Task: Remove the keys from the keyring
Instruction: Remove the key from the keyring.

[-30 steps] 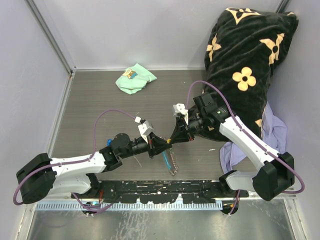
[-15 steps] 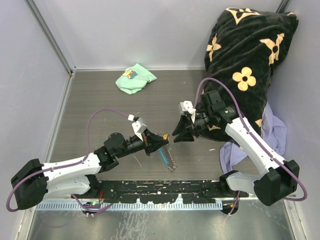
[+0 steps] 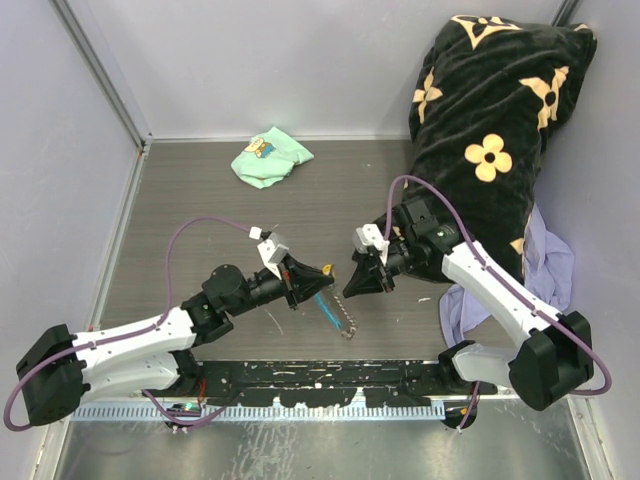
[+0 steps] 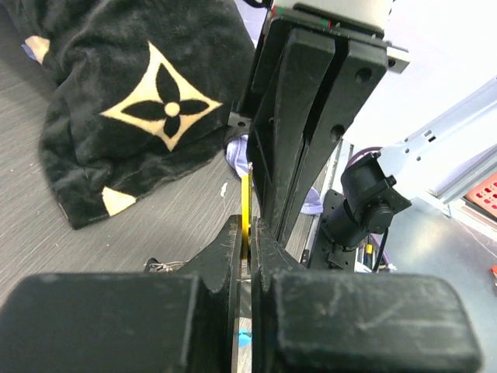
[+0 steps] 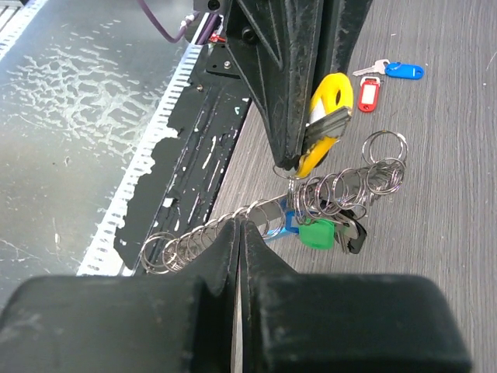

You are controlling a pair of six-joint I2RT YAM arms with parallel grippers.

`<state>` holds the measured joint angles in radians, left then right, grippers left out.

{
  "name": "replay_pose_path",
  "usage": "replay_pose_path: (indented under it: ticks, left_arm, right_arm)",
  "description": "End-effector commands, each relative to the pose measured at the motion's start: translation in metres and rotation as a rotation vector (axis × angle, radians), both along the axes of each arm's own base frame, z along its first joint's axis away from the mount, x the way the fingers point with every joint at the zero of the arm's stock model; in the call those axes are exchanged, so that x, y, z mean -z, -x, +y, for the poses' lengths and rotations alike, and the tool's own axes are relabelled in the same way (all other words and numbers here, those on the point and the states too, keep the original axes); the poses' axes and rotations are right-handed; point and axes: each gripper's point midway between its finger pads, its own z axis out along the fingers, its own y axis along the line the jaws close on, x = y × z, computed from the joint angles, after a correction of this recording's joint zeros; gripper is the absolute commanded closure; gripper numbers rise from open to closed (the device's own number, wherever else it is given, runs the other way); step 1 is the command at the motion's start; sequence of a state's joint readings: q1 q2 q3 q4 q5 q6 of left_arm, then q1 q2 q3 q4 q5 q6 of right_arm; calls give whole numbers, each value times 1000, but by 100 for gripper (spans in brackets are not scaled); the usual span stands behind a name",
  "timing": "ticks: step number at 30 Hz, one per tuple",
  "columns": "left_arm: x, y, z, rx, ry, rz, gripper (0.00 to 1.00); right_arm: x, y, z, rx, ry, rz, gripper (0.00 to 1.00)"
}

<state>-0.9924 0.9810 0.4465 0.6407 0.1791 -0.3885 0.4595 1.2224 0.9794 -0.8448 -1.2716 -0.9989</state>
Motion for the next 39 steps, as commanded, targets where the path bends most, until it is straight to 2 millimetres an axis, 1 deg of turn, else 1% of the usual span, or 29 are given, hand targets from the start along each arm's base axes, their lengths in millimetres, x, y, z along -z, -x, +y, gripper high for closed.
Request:
replay_pose_path:
  ticks: [1, 8, 11, 16, 20, 23, 32, 39]
  left_arm:
    - [-61, 1, 0, 12, 144, -71, 100]
    - [-65, 5, -7, 54, 153, -63, 100]
    - [-65, 7, -9, 67, 153, -59, 100]
    - [-63, 7, -10, 73, 152, -55, 100]
    - [-63, 8, -11, 79, 152, -53, 100]
    - [-63, 8, -11, 79, 153, -53, 100]
    - [-62, 6, -11, 69, 151, -51, 100]
    - [-64, 6, -11, 68, 155, -54, 100]
  right_arm:
    - [-4, -10, 10, 7, -32, -55, 98]
    - [3, -17, 17, 42, -9, -42, 97]
    - [2, -21, 17, 63, -3, -45, 96]
    - [-2, -22, 18, 73, -7, -42, 83]
    - [-5, -23, 18, 80, -8, -42, 77]
    - [-7, -20, 19, 69, -16, -29, 74]
    - [-14, 1, 15, -32, -70, -38, 73]
    - [-16, 4, 14, -47, -80, -39, 76]
